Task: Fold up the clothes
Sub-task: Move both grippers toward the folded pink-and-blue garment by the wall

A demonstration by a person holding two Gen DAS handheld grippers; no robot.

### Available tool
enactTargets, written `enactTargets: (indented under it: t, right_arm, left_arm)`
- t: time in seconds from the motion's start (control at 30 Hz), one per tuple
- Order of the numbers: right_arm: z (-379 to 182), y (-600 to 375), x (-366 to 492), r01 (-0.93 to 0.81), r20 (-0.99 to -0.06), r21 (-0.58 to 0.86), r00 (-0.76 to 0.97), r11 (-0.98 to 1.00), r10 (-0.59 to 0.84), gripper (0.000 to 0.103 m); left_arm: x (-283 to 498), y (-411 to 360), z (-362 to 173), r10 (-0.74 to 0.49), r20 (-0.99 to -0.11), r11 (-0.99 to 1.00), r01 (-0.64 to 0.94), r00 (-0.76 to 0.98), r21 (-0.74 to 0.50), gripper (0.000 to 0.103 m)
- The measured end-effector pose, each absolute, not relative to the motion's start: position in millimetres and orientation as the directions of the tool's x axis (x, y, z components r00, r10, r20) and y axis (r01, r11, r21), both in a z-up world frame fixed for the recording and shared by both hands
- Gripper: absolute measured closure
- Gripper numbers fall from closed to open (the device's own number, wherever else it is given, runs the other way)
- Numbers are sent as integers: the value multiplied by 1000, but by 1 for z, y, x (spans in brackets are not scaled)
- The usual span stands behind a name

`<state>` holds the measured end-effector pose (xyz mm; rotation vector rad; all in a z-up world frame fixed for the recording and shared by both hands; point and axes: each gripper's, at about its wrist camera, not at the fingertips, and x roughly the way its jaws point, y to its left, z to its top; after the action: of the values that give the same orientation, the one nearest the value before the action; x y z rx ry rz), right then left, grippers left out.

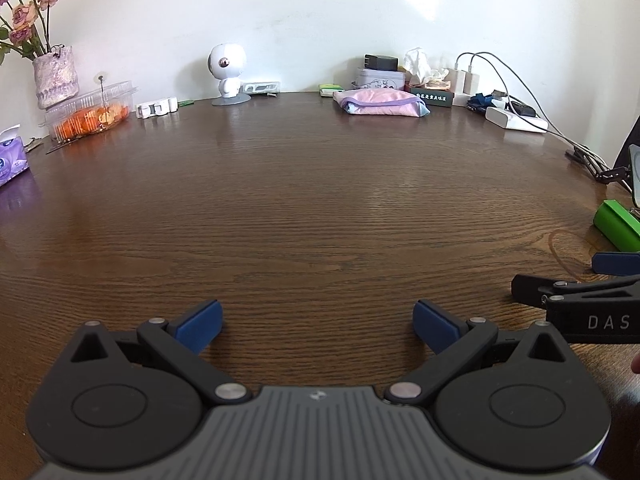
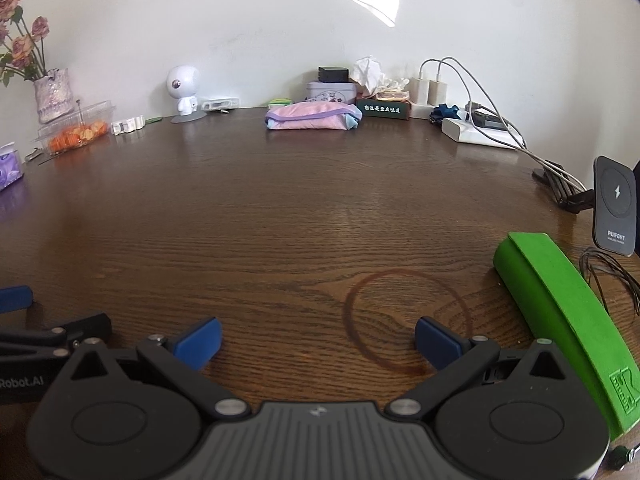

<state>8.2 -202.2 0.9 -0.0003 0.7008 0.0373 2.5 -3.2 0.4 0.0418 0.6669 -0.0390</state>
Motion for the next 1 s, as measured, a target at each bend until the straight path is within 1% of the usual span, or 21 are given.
enactTargets:
  t: [0.2, 0.3, 0.4, 0.5, 0.67, 0.83, 0.9, 0.93, 0.97, 1.0]
  right_arm:
    - [3, -206, 17, -163, -663, 15, 737, 987, 132, 0]
    - [6, -203, 20, -304, -671, 31, 700, 952, 245, 0]
    - [11, -212, 24, -363, -651, 152, 663, 919, 369, 0]
    - [12, -228, 29, -360, -618, 251, 655, 899, 435, 0]
    - [10, -234, 27, -384, -604, 250, 656, 889, 453, 0]
    - [9, -227, 33, -380, -612, 216, 665, 900, 428, 0]
    - [9, -226, 33, -357, -610, 227, 673, 906, 418, 0]
    - [10, -228, 35, -339, -608, 244, 676, 909, 416, 0]
    - [12, -229, 36, -320, -606, 260, 680, 911, 412, 0]
    - [14, -232, 38, -296, -603, 274, 689, 915, 403, 0]
  left_arm:
    - [1, -4, -1, -22, -615, 999, 46, 788, 23, 1]
    - [1, -4, -2, -26, -615, 999, 50, 788, 22, 1]
    - [1, -4, -2, -24, -615, 999, 48, 788, 23, 1]
    - [1, -4, -2, -21, -615, 999, 45, 788, 23, 1]
    - [2, -6, -1, -14, -615, 999, 36, 789, 23, 1]
    - [4, -8, 0, -5, -617, 999, 26, 787, 25, 1]
    - [9, -7, 6, 0, -639, 1000, 15, 769, 18, 0]
    - [14, -5, 12, -12, -651, 1000, 13, 759, -3, 0]
    - [20, -1, 21, -46, -649, 999, 18, 759, -50, 0]
    - [29, 2, 32, -73, -633, 996, 21, 770, -90, 0]
